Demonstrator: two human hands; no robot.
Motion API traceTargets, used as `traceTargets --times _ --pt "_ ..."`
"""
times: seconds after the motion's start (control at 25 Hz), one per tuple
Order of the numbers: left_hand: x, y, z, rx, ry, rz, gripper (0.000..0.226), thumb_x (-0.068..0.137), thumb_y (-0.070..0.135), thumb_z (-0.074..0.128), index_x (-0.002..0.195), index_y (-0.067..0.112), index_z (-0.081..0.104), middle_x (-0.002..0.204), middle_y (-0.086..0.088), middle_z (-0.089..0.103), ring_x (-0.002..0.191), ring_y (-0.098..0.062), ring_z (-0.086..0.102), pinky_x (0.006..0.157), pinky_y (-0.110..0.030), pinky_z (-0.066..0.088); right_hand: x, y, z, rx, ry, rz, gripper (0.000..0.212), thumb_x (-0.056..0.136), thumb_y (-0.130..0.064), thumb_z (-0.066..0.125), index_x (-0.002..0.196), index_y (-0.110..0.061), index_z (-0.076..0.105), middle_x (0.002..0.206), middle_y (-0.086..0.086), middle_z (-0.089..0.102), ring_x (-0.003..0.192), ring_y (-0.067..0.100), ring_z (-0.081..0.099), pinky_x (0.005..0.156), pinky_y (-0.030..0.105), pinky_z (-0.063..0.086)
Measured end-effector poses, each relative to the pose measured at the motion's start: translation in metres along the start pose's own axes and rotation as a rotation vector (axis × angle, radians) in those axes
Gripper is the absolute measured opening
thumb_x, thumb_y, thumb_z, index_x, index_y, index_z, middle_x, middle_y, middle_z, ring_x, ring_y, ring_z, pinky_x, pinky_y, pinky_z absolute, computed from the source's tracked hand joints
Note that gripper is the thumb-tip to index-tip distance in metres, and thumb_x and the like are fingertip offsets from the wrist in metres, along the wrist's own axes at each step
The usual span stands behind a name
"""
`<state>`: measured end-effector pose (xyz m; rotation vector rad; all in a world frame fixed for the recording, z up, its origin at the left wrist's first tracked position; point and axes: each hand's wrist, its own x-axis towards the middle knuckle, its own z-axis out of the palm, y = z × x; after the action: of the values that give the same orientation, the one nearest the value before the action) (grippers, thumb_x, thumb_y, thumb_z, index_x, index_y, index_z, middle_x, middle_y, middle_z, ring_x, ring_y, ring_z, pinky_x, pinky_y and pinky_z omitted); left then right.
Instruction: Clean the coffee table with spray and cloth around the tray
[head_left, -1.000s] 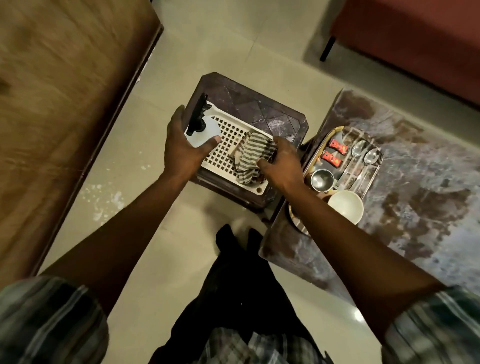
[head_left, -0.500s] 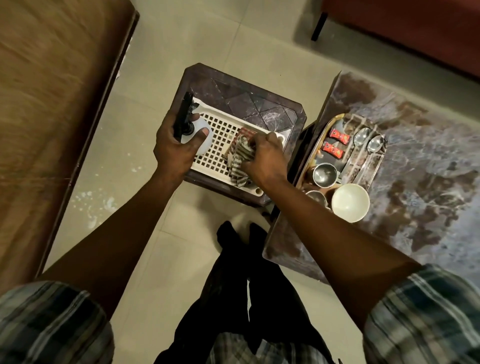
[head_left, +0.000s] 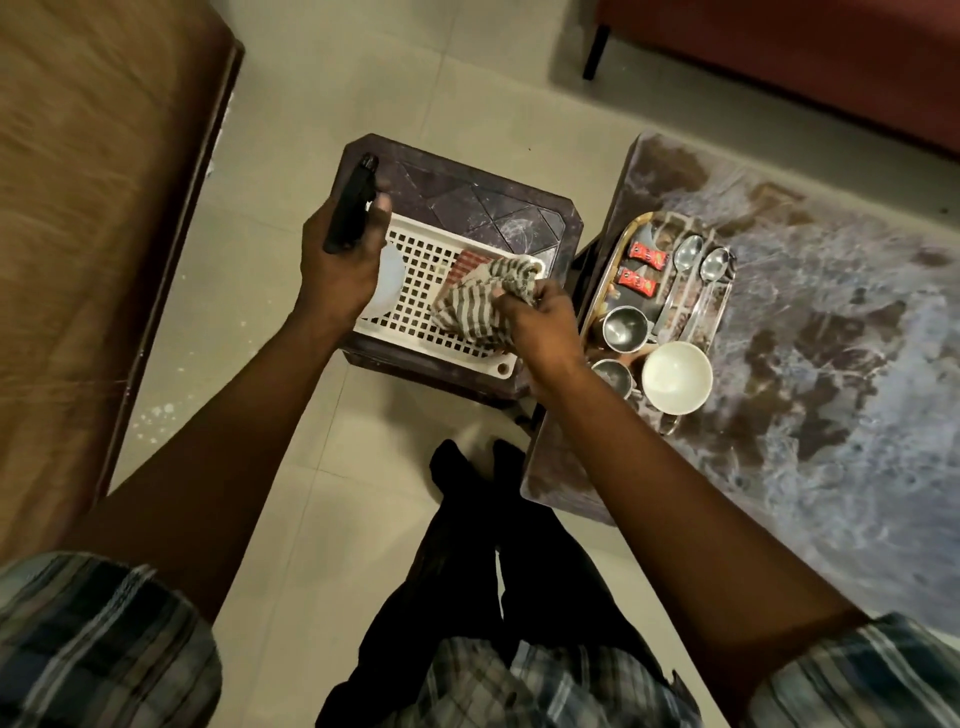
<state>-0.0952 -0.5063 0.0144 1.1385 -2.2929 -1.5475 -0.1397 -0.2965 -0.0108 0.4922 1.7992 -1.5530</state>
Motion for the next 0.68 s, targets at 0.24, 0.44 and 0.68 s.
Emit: traceTargets --times 0.24,0.44,0.68 --pt "-0.060 0.052 -0.017 -0.060 -0.008 0.072 0.054 0.100 0.065 0.064 0.135 0.024 0.067 0.126 0.002 0.077 0.120 -0.020 0.074 0.107 -0.051 0.060 -0.061 -0.029 -0.043 0.310 0.042 0.001 0.050 0.094 -0.013 0.079 0.139 -0.005 0.059 0.131 0.013 0.075 0.118 0.029 0.075 0.103 0.052 0.060" --pt "-0.138 0.113 0.001 -0.054 -0.243 0.116 0.030 0.105 0.050 0.069 0.119 0.024 0.074 0.107 0.020 0.082 0.104 0.003 0.078 0.103 -0.026 0.060 -0.135 -0.030 -0.130 0.407 0.024 -0.022 0.027 0.098 -0.006 0.072 0.125 -0.003 0.069 0.119 0.016 0.079 0.103 0.030 0.076 0.090 0.046 0.058" --pt "-0.218 0.141 0.066 -0.001 -0.439 0.297 0.035 0.106 0.044 0.067 0.118 0.012 0.063 0.105 -0.015 0.073 0.100 -0.026 0.077 0.099 -0.046 0.061 -0.195 0.014 -0.239 0.729 0.108 -0.007 0.052 0.091 -0.004 0.072 0.140 0.008 0.060 0.137 0.026 0.069 0.128 0.040 0.068 0.109 0.051 0.056"
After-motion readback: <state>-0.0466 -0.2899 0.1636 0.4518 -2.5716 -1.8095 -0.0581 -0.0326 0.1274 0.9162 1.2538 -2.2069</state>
